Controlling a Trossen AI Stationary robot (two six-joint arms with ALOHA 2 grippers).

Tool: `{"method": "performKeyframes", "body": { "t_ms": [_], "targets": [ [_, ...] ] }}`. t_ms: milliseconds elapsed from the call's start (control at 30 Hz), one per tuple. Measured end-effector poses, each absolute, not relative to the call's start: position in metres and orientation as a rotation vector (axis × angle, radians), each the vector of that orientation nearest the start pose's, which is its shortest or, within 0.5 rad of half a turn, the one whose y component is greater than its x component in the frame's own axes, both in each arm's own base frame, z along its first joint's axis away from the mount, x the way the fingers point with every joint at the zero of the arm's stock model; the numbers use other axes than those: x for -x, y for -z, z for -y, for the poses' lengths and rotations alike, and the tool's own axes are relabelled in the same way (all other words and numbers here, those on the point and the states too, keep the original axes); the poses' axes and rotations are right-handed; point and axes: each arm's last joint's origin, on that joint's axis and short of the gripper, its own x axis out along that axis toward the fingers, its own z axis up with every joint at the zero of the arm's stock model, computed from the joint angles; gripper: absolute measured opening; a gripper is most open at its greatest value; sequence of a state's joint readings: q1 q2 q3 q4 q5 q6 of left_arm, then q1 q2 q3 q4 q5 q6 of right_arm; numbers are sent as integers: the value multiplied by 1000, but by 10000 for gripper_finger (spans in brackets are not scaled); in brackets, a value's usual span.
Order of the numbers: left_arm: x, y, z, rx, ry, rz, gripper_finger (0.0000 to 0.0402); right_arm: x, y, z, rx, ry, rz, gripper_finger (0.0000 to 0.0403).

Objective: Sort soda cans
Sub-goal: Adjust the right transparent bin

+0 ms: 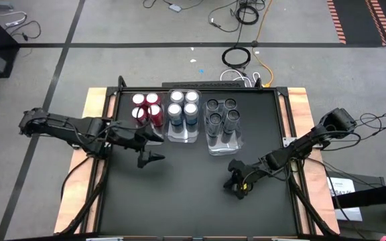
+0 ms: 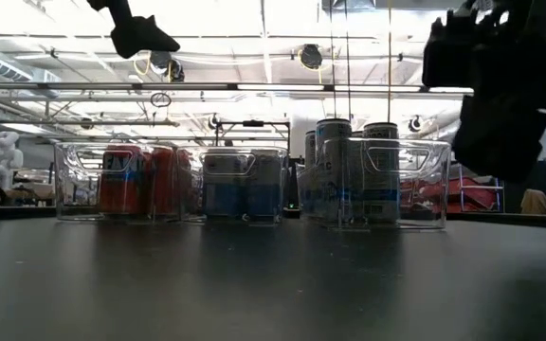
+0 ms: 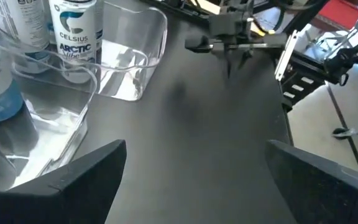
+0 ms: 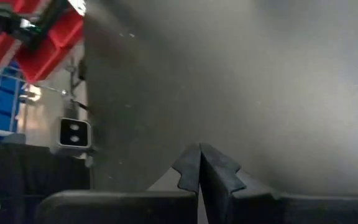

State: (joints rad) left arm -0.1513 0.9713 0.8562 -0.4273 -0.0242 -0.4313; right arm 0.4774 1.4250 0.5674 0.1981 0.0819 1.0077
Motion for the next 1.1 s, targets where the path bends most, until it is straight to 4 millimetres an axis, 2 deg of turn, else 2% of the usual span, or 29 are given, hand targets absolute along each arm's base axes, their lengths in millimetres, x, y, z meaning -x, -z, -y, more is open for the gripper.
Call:
{"method": "performKeyframes", "body": {
  "t_ms": [100,300,433,633,767,933,1100],
  "targets": [
    [-205,-300,31,369,2,-574,391,-237,-162,-118,-717,-20,-708,0],
    [-210,-295,31,363,-4,-601,391,-243,-160,-99,-479,169,-601,0],
    [-211,-294,31,339,3,-606,391,-245,-156,-82,-462,315,-594,0],
    [-211,-294,31,318,9,-606,391,-252,-142,-61,-405,409,-649,0],
    [-211,-293,31,312,11,-610,391,-261,-140,-58,-460,350,-616,0],
    [-211,-293,31,264,25,-611,391,-270,-139,-59,-451,300,-566,0],
    [-211,-293,31,241,20,-609,391,-269,-137,-61,-447,184,-632,0]
  ]
}}
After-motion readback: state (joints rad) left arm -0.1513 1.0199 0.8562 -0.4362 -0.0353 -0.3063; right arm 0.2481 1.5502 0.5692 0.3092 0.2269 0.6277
